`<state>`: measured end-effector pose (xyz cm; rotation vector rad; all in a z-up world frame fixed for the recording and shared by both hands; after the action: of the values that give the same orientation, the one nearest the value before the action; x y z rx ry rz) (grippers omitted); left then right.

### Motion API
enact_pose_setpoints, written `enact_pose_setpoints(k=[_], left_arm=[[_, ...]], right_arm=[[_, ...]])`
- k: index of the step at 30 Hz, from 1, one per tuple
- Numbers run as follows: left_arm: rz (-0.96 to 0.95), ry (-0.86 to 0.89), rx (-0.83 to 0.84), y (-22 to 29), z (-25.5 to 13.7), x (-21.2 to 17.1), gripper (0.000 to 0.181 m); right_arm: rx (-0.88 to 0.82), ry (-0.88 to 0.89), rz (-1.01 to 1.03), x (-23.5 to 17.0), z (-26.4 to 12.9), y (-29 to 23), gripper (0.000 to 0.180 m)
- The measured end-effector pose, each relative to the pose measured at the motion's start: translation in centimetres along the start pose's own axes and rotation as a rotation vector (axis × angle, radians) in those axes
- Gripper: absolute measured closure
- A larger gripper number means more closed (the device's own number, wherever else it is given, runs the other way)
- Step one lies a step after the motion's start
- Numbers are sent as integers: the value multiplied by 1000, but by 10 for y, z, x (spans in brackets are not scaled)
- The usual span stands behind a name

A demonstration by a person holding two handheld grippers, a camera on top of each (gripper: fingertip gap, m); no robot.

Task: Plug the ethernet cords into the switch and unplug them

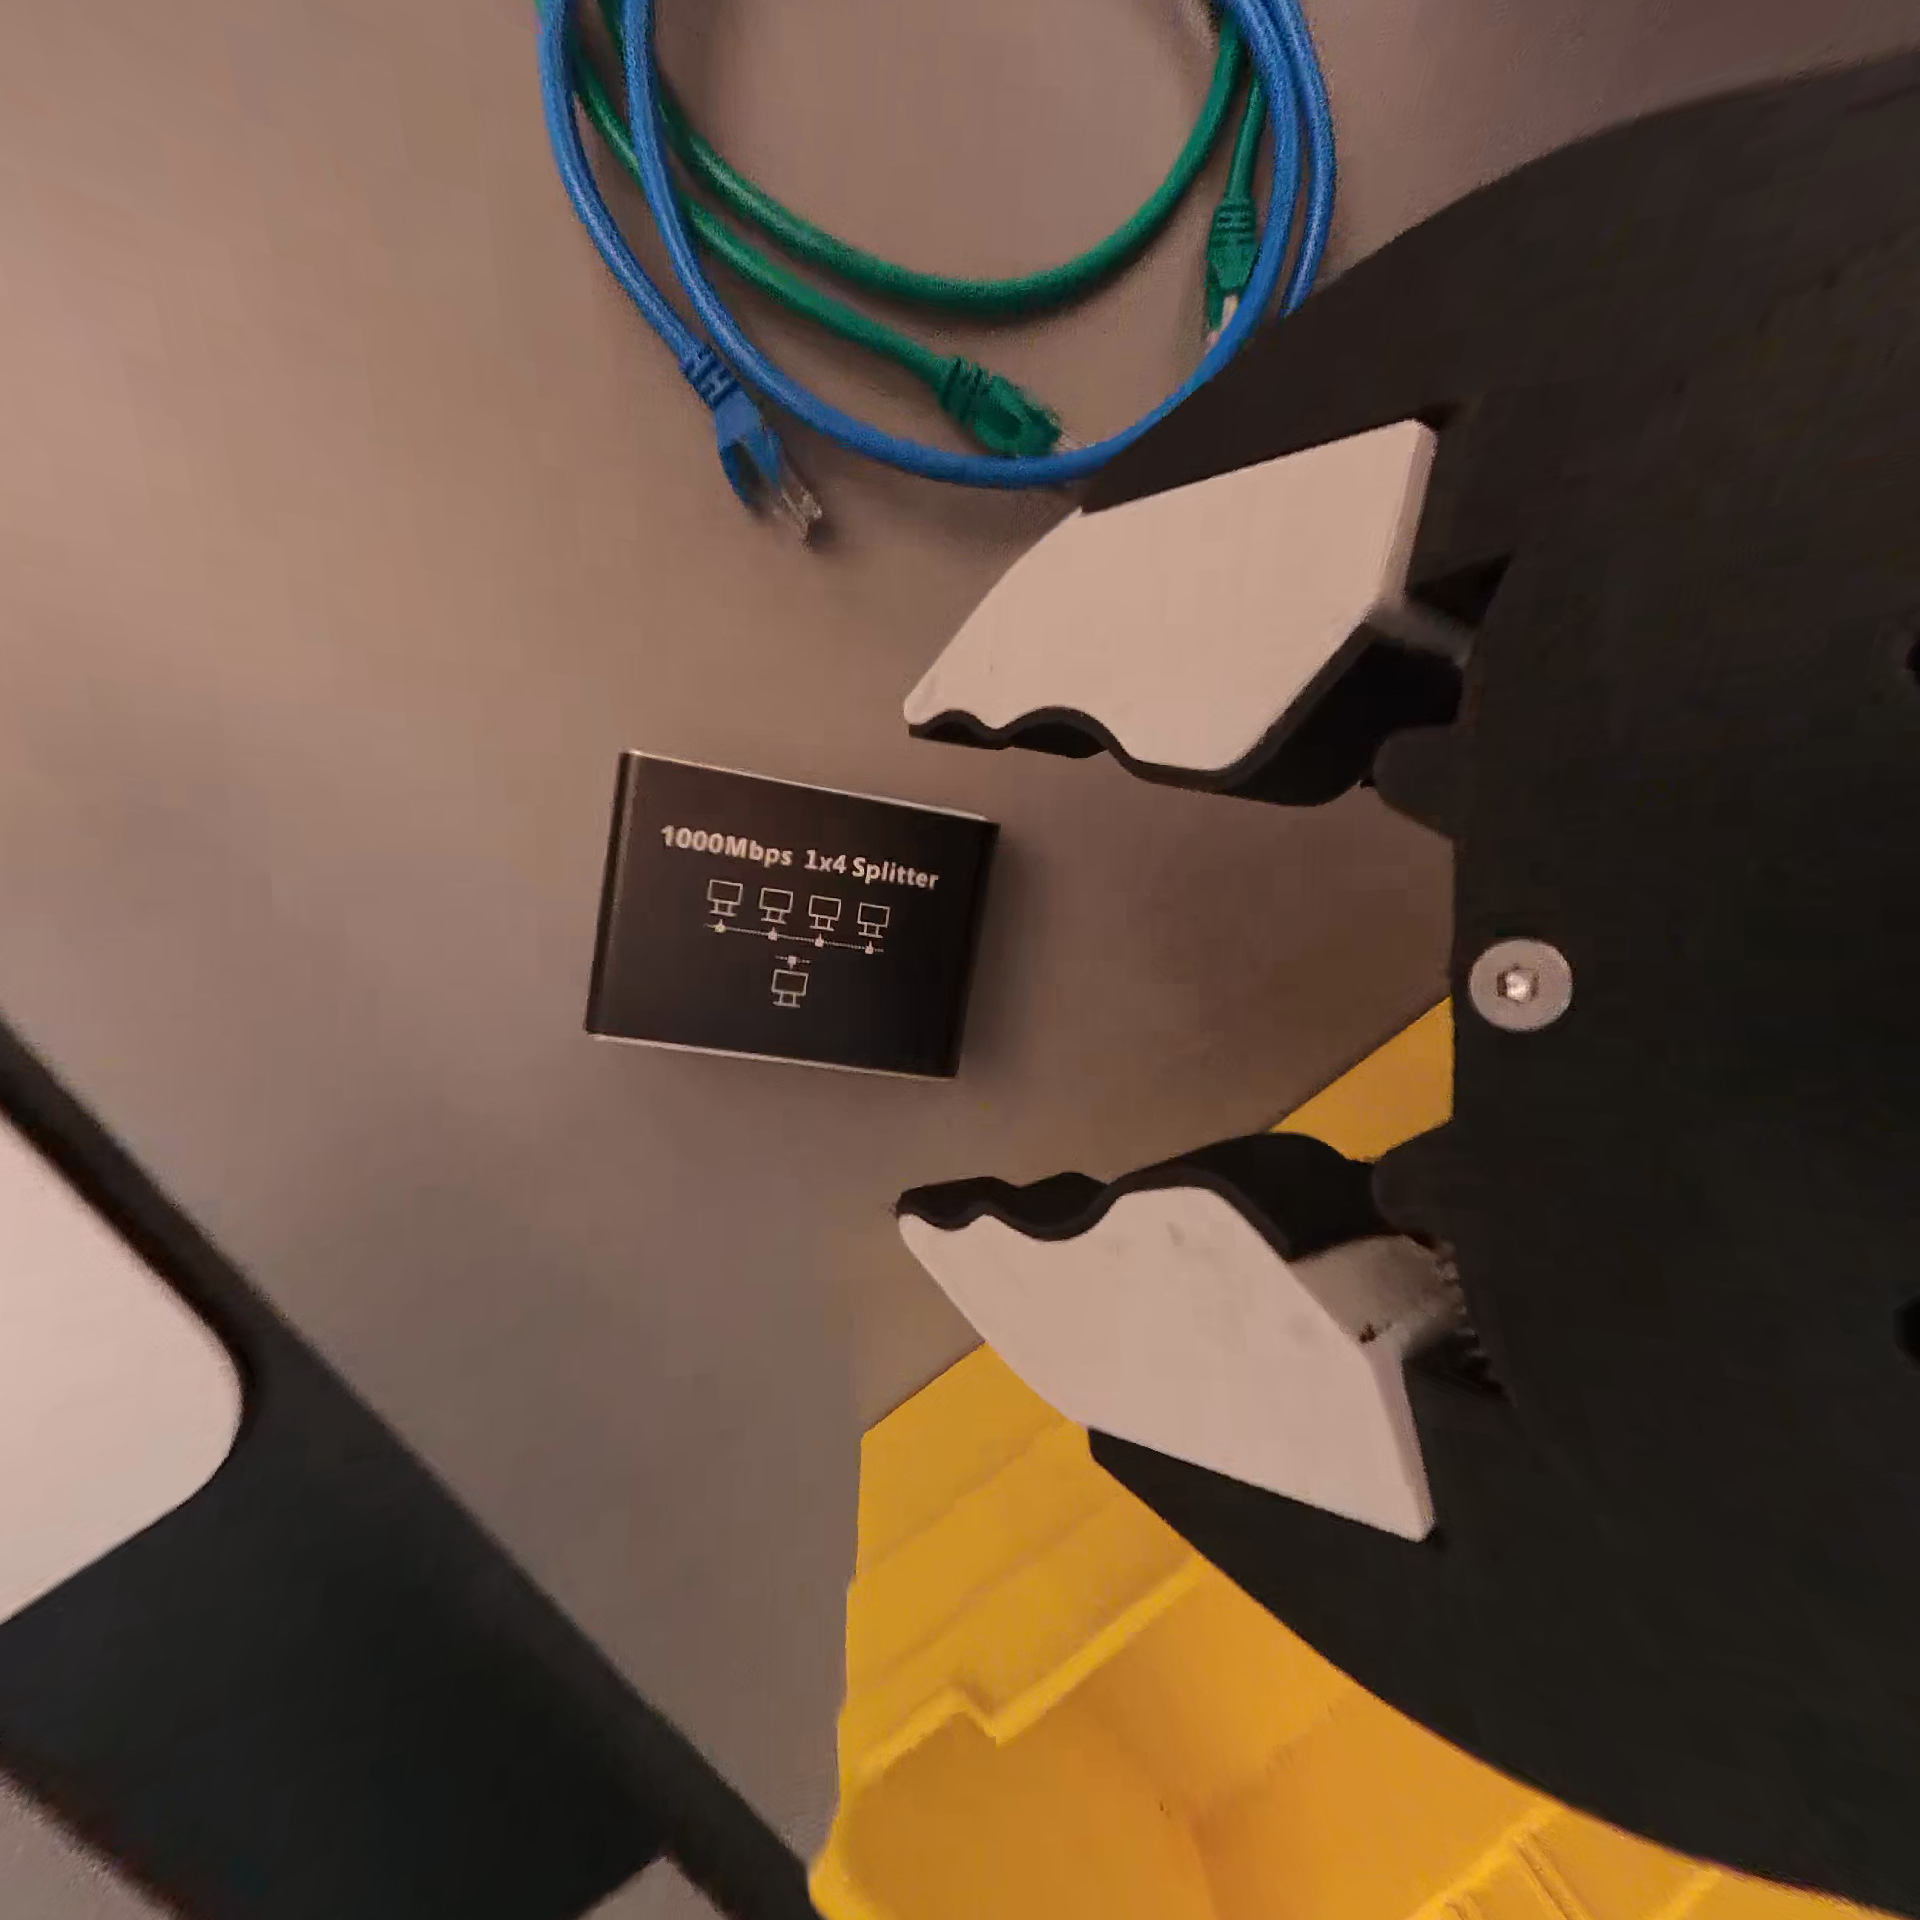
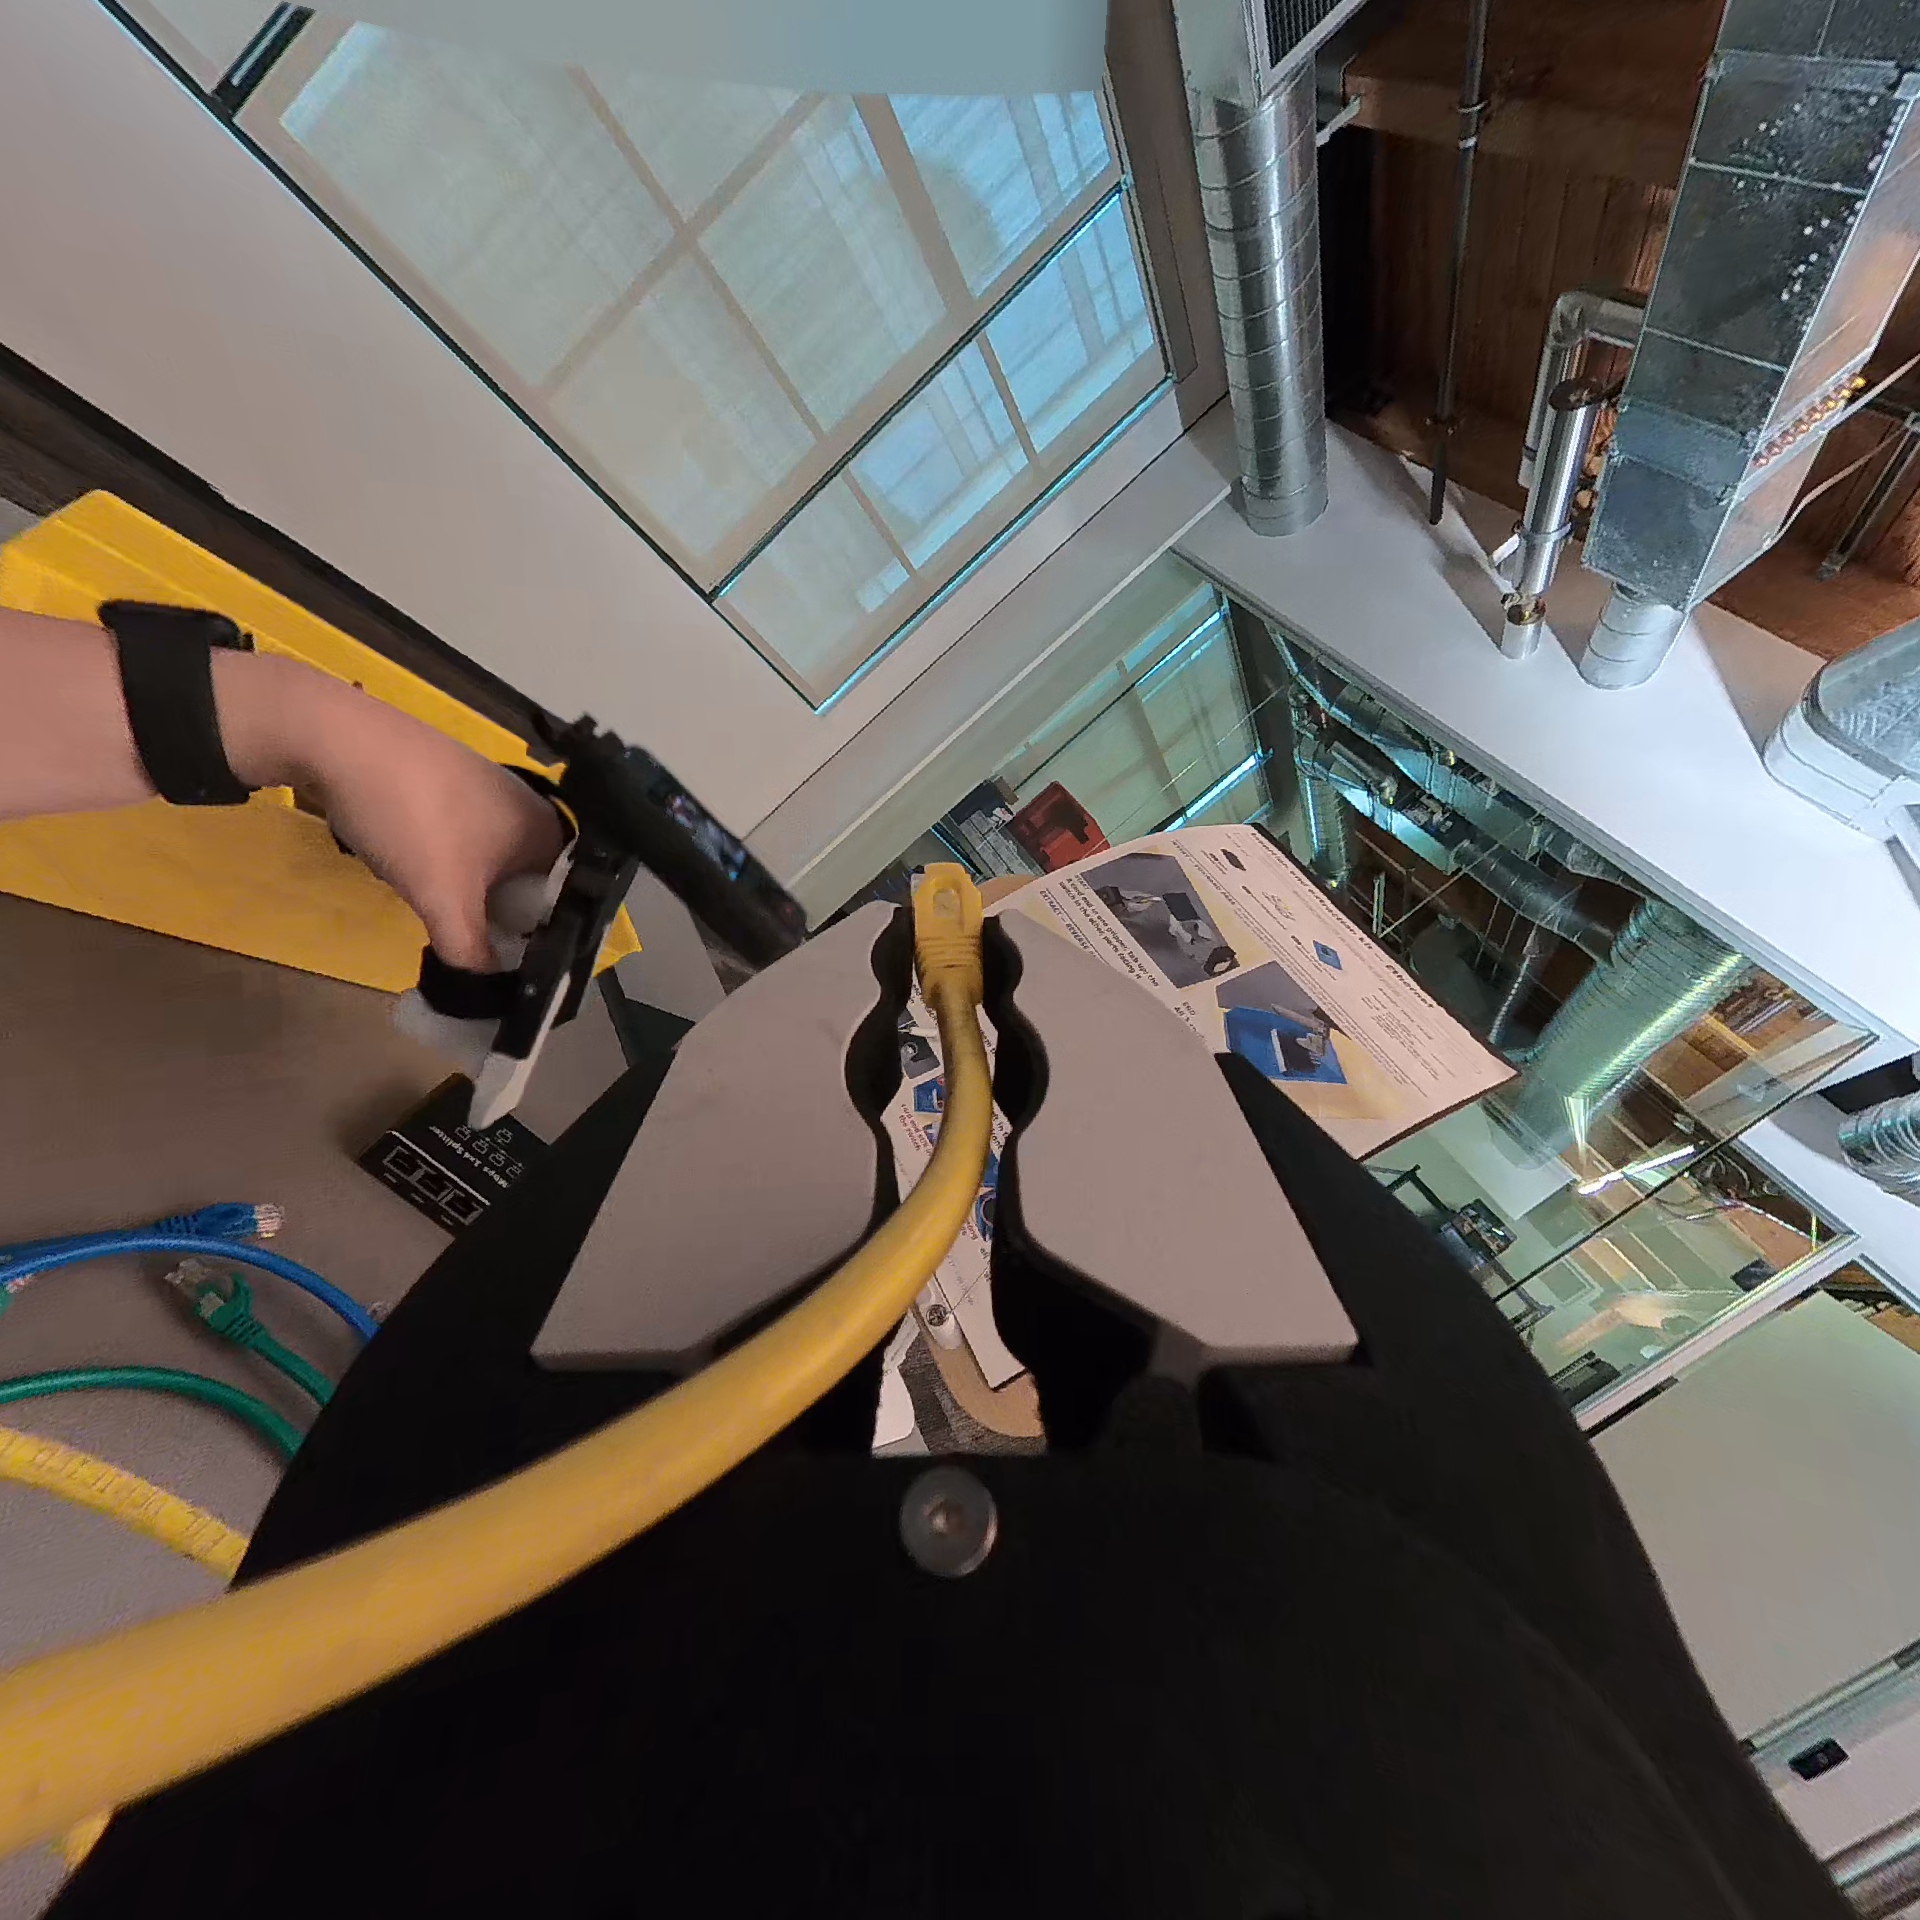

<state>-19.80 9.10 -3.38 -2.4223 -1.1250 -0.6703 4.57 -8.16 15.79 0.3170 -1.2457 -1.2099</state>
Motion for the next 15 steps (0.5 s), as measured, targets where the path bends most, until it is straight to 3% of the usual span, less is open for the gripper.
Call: enact_pose_setpoints(k=[15], left_arm=[[-40, -218, -27, -4, 57, -28, 83]], right_arm=[[35, -22, -1, -5, 3, -5, 168]])
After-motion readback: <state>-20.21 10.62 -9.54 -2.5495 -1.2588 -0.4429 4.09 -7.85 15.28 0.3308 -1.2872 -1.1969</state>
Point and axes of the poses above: each gripper's, where its closed fingertips meet, z out along the fingers, x out of its top, y = z × x across the jaws, the point moved 6 cm from there along -z, back along the fingers, and after that the axes turned 13 degrees about y, right-handed, at the moved point
